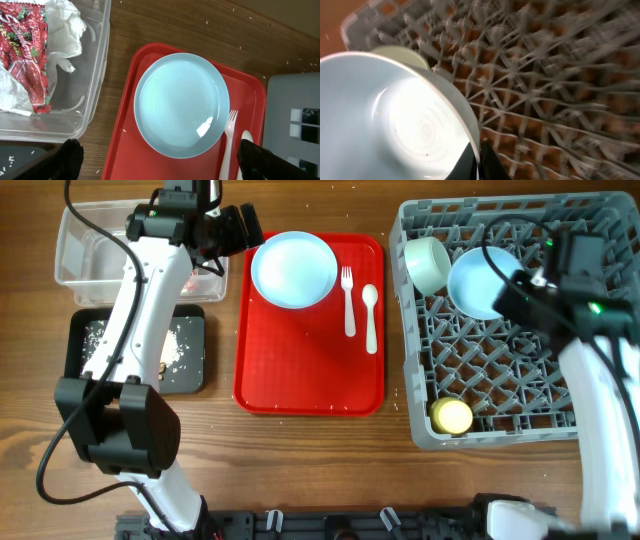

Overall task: Sort waste into correct bins and load items into the dishwasher rack
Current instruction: 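Move the right gripper back to the light blue plate on the tray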

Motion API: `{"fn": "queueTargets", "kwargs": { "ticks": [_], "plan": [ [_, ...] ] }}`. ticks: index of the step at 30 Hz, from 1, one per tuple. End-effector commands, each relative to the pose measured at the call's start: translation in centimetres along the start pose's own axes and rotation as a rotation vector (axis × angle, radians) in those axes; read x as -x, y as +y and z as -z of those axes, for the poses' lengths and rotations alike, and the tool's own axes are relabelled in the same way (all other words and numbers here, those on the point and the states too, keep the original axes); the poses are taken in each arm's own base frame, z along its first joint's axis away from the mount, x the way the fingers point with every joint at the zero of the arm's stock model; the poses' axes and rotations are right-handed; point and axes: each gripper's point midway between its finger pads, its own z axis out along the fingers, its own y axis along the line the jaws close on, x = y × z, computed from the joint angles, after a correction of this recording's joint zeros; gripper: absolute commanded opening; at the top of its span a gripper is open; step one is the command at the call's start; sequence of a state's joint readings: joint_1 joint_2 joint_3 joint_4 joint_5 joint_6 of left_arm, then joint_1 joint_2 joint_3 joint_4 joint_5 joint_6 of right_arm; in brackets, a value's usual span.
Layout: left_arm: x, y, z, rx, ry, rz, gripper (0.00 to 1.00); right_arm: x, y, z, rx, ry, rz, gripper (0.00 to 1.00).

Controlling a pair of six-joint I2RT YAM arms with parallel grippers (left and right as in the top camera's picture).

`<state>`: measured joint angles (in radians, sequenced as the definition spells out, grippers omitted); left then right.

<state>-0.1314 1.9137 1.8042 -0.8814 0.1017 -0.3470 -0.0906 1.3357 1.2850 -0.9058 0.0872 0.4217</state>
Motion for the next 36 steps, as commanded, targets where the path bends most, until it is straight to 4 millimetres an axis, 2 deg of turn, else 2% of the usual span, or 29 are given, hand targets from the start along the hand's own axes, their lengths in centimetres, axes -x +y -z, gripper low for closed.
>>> {"fn": "queueTargets", "kwargs": {
  "ticks": [1, 3, 5, 11, 13, 14, 17, 18, 21, 26, 31, 36],
  "plan": [
    [0.7, -0.4, 0.8, -0.009, -0.026, 0.002, 1.00, 1.3, -2.7, 5.0, -0.147, -0.164, 0.034, 0.04],
    [0.7, -0.4, 0.8, -0.009, -0.026, 0.002, 1.00, 1.1, -4.0, 7.1, -0.259, -0.228, 0.046, 0.04],
    [0.6, -0.4, 0.8, -0.010, -0.026, 0.002, 1.00, 0.8, -4.1, 7.9, -0.324, -0.261, 0.072, 0.05],
    [0.7, -0.4, 0.8, -0.009, -0.026, 0.002, 1.00, 0.8, -1.3, 7.5, -0.510, -0.342, 0.300, 0.04],
    [0.7, -0.4, 0.8, -0.010, -0.026, 0.002, 1.00, 1.4, -0.1, 7.0, -0.647, -0.362, 0.503, 0.04],
    [0.7, -0.4, 0.8, -0.010, -0.026, 0.002, 1.00, 1.8, 0.9, 6.6, -0.757, -0.359, 0.676, 0.04],
    [0.7, -0.4, 0.8, -0.010, -0.026, 0.002, 1.00, 2.6, 2.2, 5.9, -0.965, -0.338, 0.917, 0.04],
    [0.7, -0.4, 0.8, -0.010, -0.026, 0.002, 1.00, 2.7, 2.9, 4.9, -1.021, -0.305, 1.008, 0.04],
    [0.6, -0.4, 0.8, -0.010, -0.026, 0.002, 1.00, 2.1, 3.8, 2.4, -1.052, -0.239, 1.113, 0.04],
    [0.7, -0.4, 0.8, -0.010, -0.026, 0.002, 1.00, 1.1, 4.8, 0.3, -1.032, -0.196, 1.181, 0.04],
    [0.7, -0.4, 0.8, -0.010, -0.026, 0.002, 1.00, 0.3, 7.6, -0.6, -0.961, -0.238, 1.220, 0.04],
    [0.7, -0.4, 0.8, -0.009, -0.026, 0.002, 1.00, 0.3, 8.0, -1.1, -0.981, -0.215, 1.286, 0.04]
  ]
}}
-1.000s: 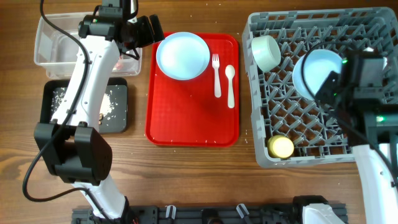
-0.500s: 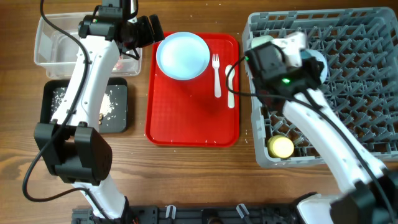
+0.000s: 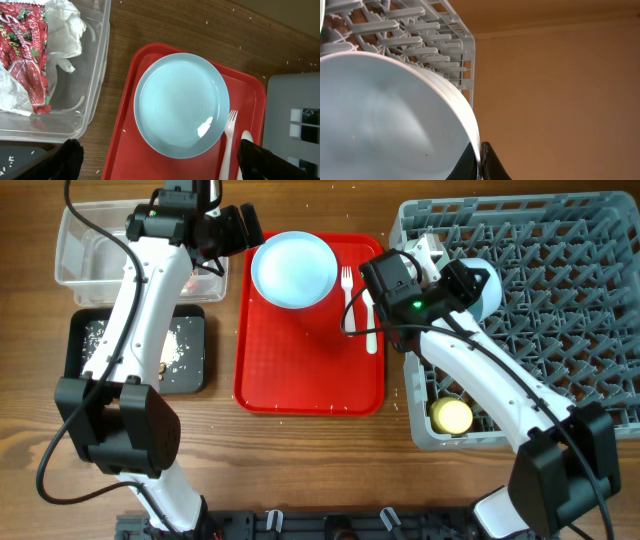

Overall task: Sort waste into correct bins and load items into the dishwasher rack
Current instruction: 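Move the right gripper back to the light blue plate on the tray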

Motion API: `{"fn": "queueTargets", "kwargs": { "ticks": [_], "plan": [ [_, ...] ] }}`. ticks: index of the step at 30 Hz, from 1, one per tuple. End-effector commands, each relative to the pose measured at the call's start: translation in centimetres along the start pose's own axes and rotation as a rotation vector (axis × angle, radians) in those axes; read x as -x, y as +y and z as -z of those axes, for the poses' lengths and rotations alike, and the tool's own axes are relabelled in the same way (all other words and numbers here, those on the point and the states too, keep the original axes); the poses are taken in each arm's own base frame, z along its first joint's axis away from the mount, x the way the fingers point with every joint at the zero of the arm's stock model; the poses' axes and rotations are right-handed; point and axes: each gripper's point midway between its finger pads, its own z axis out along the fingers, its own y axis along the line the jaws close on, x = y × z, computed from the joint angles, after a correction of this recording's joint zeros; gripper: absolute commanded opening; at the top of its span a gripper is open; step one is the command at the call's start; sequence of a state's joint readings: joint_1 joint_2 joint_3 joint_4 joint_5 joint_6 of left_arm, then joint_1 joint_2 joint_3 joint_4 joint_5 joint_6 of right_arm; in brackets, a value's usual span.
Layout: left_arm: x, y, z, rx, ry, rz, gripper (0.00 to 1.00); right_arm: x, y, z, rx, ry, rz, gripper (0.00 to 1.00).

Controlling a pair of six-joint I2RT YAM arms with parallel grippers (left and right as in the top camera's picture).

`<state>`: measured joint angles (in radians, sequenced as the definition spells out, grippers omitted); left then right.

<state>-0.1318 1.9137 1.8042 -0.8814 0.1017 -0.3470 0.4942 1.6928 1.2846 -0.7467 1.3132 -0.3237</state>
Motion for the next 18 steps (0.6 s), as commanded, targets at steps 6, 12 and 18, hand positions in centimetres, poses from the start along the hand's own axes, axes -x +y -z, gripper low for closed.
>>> {"fn": "queueTargets", "kwargs": {
  "ticks": [6, 12, 18],
  "plan": [
    [0.7, -0.4, 0.8, -0.009, -0.026, 0.002, 1.00, 1.1, 0.7, -0.4, -0.022, 0.005, 0.225, 0.04],
    [0.7, -0.4, 0.8, -0.009, -0.026, 0.002, 1.00, 1.3, 2.2, -0.9, -0.033, 0.025, 0.309, 0.04],
    [0.7, -0.4, 0.8, -0.010, -0.026, 0.002, 1.00, 0.7, 3.9, -1.2, -0.028, 0.037, 0.364, 0.04]
  ]
}}
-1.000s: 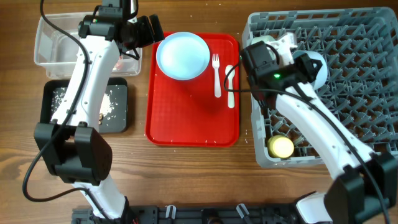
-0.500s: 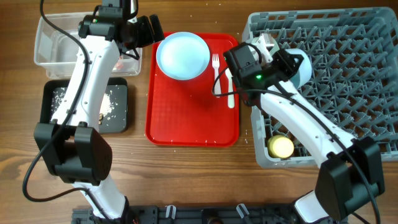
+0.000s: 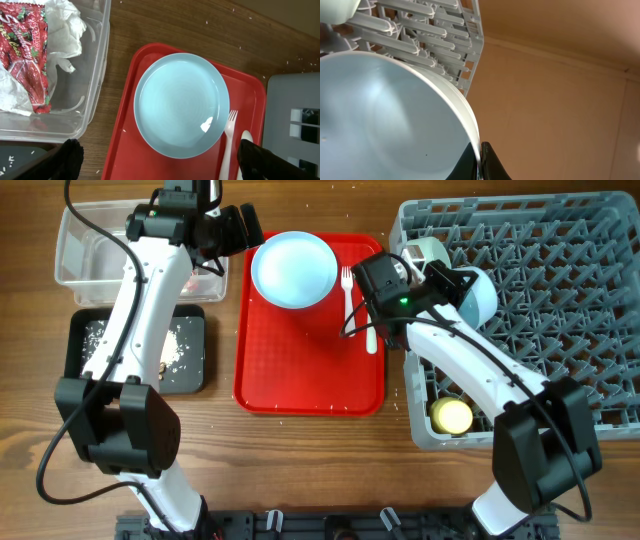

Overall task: Sort waste into correct bins and load items into the dishwasher rack
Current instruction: 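Move the right gripper back to the light blue plate on the tray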

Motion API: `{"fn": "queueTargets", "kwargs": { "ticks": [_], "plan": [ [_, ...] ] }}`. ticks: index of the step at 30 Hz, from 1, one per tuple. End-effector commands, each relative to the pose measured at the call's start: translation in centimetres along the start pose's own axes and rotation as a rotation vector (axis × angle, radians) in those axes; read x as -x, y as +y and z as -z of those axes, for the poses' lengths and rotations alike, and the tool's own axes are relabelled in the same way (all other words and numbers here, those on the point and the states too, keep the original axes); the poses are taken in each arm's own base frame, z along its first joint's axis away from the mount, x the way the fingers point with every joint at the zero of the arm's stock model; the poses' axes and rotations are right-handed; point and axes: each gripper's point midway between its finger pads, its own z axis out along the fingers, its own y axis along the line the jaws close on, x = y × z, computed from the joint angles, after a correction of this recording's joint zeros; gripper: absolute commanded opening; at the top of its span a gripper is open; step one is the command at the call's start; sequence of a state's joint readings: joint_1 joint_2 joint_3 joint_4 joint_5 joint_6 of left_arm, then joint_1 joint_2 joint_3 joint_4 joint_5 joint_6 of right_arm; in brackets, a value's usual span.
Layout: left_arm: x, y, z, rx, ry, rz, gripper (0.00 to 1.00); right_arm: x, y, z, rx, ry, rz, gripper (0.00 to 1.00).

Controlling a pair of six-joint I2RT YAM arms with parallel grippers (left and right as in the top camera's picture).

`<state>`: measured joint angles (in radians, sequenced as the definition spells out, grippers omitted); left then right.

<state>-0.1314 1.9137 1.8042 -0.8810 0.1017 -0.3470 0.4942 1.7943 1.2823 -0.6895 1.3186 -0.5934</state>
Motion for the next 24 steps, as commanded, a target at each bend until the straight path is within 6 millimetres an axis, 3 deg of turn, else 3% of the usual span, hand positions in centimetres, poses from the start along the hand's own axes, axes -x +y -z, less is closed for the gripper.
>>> {"fn": "queueTargets", "kwargs": {
  "ticks": [1, 11, 12, 15, 18, 24],
  "plan": [
    [0.7, -0.4, 0.8, -0.009, -0.026, 0.002, 1.00, -0.3, 0.8, -0.1, -0.032, 0.029, 0.053, 0.04],
    [0.7, -0.4, 0.8, -0.010, -0.026, 0.002, 1.00, 2.4, 1.8, 4.2, -0.036, -0.106, 0.082, 0.05],
    [0.7, -0.4, 0.8, -0.010, -0.026, 0.002, 1.00, 2.7, 2.1, 4.6, -0.026, -0.125, 0.084, 0.18],
    [0.7, -0.4, 0.8, -0.010, -0.026, 0.002, 1.00, 3.6, 3.3, 5.5, 0.028, -0.182, 0.094, 0.29],
    [0.7, -0.4, 0.8, -0.009, -0.026, 0.002, 1.00, 4.3, 4.3, 6.3, 0.077, -0.230, 0.107, 0.34],
    [0.7, -0.4, 0.8, -0.010, -0.026, 0.002, 1.00, 5.0, 5.2, 7.3, 0.115, -0.276, 0.109, 0.33]
  ]
}}
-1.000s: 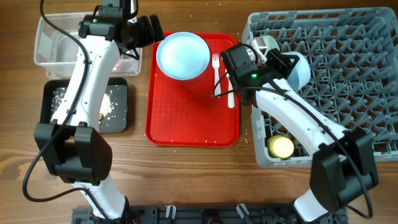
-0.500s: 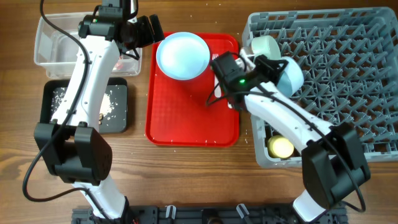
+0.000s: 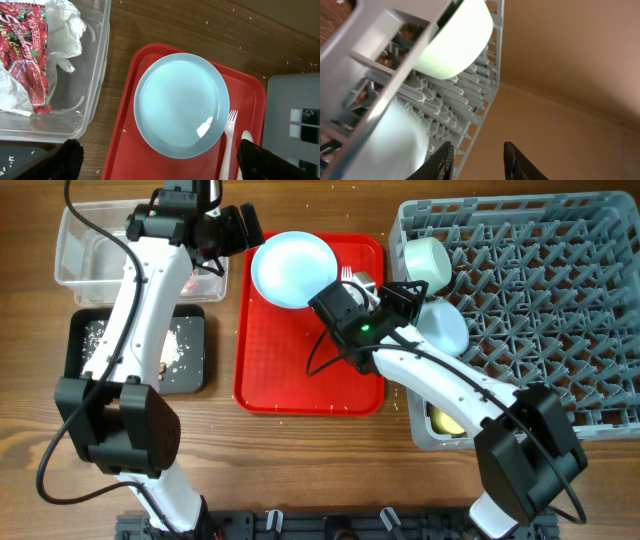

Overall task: Sort waste into correct bins and load items into the dishwasher rack
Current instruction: 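Move the right gripper back to the light blue plate on the tray, then grip the plate's edge with the right gripper and tilt it up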

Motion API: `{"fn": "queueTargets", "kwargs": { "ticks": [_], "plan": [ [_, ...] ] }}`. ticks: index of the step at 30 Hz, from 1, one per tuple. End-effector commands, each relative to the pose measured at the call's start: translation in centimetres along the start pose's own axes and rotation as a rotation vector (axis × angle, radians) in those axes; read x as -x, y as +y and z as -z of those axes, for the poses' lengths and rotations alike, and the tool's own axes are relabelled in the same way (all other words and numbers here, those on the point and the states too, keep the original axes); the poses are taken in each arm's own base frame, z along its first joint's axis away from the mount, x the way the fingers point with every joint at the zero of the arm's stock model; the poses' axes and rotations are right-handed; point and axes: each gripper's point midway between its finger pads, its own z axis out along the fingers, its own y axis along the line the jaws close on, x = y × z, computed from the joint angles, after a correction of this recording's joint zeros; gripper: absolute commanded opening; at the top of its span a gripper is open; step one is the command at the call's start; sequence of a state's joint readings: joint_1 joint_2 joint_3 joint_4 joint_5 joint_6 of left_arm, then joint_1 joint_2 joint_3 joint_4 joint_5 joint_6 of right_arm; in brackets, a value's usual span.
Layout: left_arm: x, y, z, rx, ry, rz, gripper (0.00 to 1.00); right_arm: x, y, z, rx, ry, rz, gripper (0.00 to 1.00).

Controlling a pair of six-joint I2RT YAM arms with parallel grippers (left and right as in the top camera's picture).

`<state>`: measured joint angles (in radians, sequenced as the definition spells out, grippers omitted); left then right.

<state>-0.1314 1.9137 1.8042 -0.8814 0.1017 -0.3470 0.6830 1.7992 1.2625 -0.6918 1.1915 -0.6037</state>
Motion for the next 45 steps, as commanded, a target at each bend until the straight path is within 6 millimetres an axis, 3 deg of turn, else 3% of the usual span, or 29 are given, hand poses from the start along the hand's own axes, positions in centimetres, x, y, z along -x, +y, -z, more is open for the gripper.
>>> {"fn": "queueTargets", "kwargs": {
  "ticks": [1, 4, 5, 10, 13, 16, 18, 22, 26, 29, 33, 36, 42, 45],
  "plan": [
    [0.7, -0.4, 0.8, -0.010, -0.026, 0.002, 1.00, 1.2, 1.8, 0.4, 0.056, -0.047, 0.006, 0.33],
    [0.7, -0.4, 0.8, -0.009, -0.026, 0.002, 1.00, 2.0, 1.3, 0.8, 0.054, -0.075, -0.124, 0.46],
    [0.7, -0.4, 0.8, -0.010, -0.026, 0.002, 1.00, 2.5, 0.9, 1.0, 0.062, -0.101, -0.201, 0.54],
    [0.7, -0.4, 0.8, -0.009, -0.026, 0.002, 1.00, 6.0, -1.3, 3.3, 0.225, -0.296, -0.548, 0.72],
    [0.7, -0.4, 0.8, -0.010, -0.026, 0.002, 1.00, 9.6, -1.7, 6.7, 0.472, -0.513, -0.744, 0.73],
    [0.7, -0.4, 0.8, -0.010, -0.026, 0.002, 1.00, 12.7, -0.3, 10.5, 0.747, -0.689, -0.782, 0.73],
    [0.7, -0.4, 0.8, -0.009, -0.026, 0.002, 1.00, 13.7, 0.1, 11.5, 0.888, -0.710, -0.870, 0.77],
    [0.7, -0.4, 0.8, -0.010, -0.026, 0.002, 1.00, 14.0, 0.1, 10.1, 1.050, -0.536, -1.226, 0.77],
    [0.7, -0.4, 0.8, -0.010, -0.026, 0.002, 1.00, 13.4, 0.9, 9.7, 1.132, -0.377, -1.414, 0.80],
    [0.7, -0.4, 0.8, -0.009, -0.026, 0.002, 1.00, 13.9, -0.4, 9.2, 1.222, -0.370, -1.523, 0.77],
    [0.7, -0.4, 0.8, -0.010, -0.026, 0.002, 1.00, 13.5, -1.8, 4.7, 1.252, -0.345, -1.641, 0.68],
    [0.7, -0.4, 0.8, -0.010, -0.026, 0.002, 1.00, 14.7, -0.3, 2.1, 1.299, -0.304, -1.678, 0.61],
    [0.6, -0.4, 0.8, -0.010, -0.026, 0.002, 1.00, 19.5, 4.7, 0.3, 1.384, -0.197, -1.604, 0.51],
    [0.7, -0.4, 0.8, -0.009, -0.026, 0.002, 1.00, 21.2, 5.4, -0.3, 1.385, -0.163, -1.570, 0.48]
  ]
}}
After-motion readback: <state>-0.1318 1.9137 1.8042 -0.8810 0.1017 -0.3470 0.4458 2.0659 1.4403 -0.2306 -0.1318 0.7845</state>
